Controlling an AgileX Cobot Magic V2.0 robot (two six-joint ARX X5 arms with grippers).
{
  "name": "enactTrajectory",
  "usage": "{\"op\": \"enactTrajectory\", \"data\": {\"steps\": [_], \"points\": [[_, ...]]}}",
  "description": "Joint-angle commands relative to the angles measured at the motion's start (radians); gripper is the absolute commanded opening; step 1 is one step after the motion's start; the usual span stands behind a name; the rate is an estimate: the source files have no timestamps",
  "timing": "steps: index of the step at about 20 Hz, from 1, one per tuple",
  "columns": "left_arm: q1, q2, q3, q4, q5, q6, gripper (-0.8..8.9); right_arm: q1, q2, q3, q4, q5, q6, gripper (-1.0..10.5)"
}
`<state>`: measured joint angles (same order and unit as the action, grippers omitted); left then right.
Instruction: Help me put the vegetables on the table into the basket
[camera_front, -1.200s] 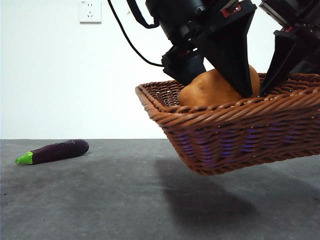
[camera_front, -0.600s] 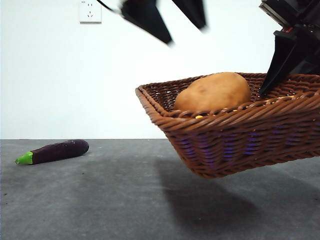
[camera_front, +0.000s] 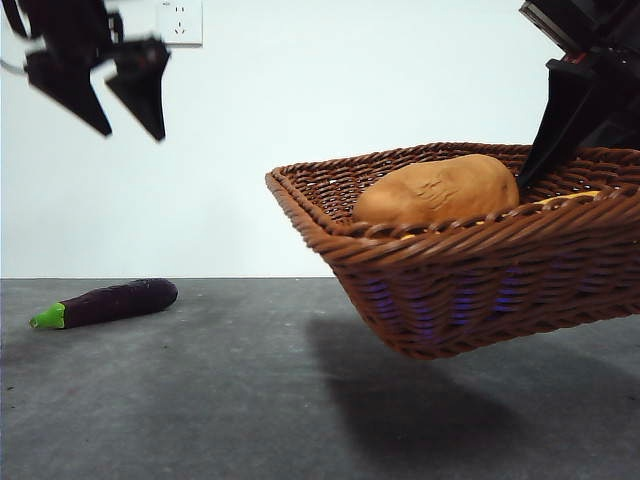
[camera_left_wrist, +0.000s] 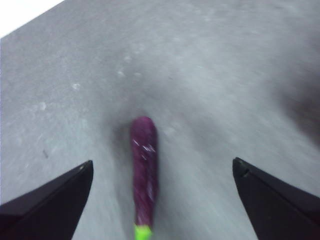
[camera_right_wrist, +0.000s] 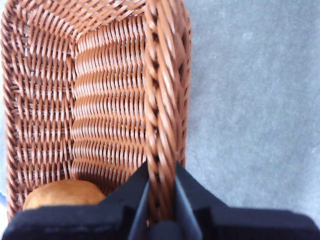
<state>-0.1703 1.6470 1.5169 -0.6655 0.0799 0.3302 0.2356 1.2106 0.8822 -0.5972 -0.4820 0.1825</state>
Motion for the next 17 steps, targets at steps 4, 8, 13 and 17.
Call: {"op": "enactTrajectory", "data": {"steps": [4,8,13,17], "points": [[0.064,0.247,0.018,0.088,0.032,0.065,4.70,0.001,0.003,0.010,-0.002,-0.023,-0.032,-0.1],[0.068,0.378,0.082,0.085,0.033,0.068,4.70,0.001,0.003,0.010,-0.003,-0.023,-0.035,-0.1],[0.068,0.467,0.085,0.082,0.033,0.067,4.69,0.001,0.003,0.010,-0.002,-0.023,-0.034,-0.1],[0.068,0.480,0.085,0.083,0.032,0.064,3.08,0.001,0.003,0.010,-0.002,-0.023,-0.034,-0.1]]}}
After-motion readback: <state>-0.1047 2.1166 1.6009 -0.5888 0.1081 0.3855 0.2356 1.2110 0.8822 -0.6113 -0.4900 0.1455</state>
